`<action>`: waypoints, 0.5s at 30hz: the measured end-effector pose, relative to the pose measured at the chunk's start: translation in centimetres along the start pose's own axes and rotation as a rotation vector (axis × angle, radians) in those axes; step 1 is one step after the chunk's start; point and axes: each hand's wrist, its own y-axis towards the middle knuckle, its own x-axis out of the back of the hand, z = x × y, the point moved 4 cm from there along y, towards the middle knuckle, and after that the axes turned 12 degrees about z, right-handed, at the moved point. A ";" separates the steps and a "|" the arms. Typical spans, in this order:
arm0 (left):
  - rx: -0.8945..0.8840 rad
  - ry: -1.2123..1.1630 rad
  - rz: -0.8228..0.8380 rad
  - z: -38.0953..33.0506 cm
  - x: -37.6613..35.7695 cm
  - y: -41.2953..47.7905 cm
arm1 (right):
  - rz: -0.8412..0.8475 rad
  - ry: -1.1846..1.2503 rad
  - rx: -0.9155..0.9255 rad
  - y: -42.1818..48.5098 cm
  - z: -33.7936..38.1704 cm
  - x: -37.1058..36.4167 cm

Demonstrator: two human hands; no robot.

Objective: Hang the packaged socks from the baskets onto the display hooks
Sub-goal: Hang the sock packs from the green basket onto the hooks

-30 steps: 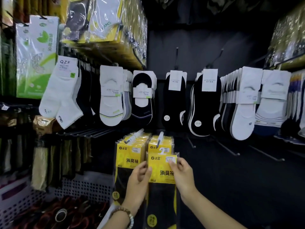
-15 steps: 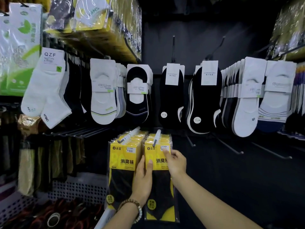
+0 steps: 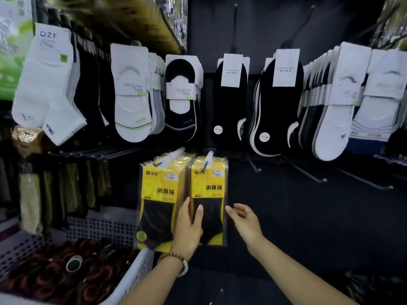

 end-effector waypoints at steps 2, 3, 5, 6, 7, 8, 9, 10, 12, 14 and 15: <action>0.003 0.039 0.046 0.5 0.3 -2.0 | 0.061 -0.070 -0.009 -2.2 -0.4 0.8; 0.007 0.050 0.072 0.9 0.5 -3.2 | 0.093 -0.100 -0.011 -3.4 -0.8 1.2; 0.029 0.099 0.113 2.1 0.8 -5.9 | 0.154 -0.144 -0.022 -6.2 -2.0 1.8; 0.048 0.133 0.135 2.9 0.8 -7.5 | 0.179 -0.151 -0.033 -7.6 -2.8 2.1; 0.076 0.159 0.162 3.9 0.6 -9.2 | 0.200 -0.152 -0.049 -8.9 -3.9 2.4; 0.111 0.169 0.195 5.1 0.3 -11.0 | 0.214 -0.150 -0.070 -10.1 -5.1 2.6; 0.155 0.171 0.232 6.4 -0.1 -12.9 | 0.222 -0.144 -0.101 -11.4 -6.6 2.7; 0.199 0.168 0.270 7.9 -0.7 -14.9 | 0.229 -0.134 -0.143 -12.8 -8.4 2.8; 0.306 0.148 0.321 10.7 -2.0 -19.1 | 0.246 -0.116 -0.266 -15.8 -13.0 2.7; 0.420 0.140 0.329 13.9 -3.2 -23.7 | 0.252 -0.118 -0.409 -19.7 -18.8 2.4; 0.468 0.155 0.333 15.5 -3.7 -25.9 | 0.238 -0.135 -0.478 -21.7 -21.6 2.4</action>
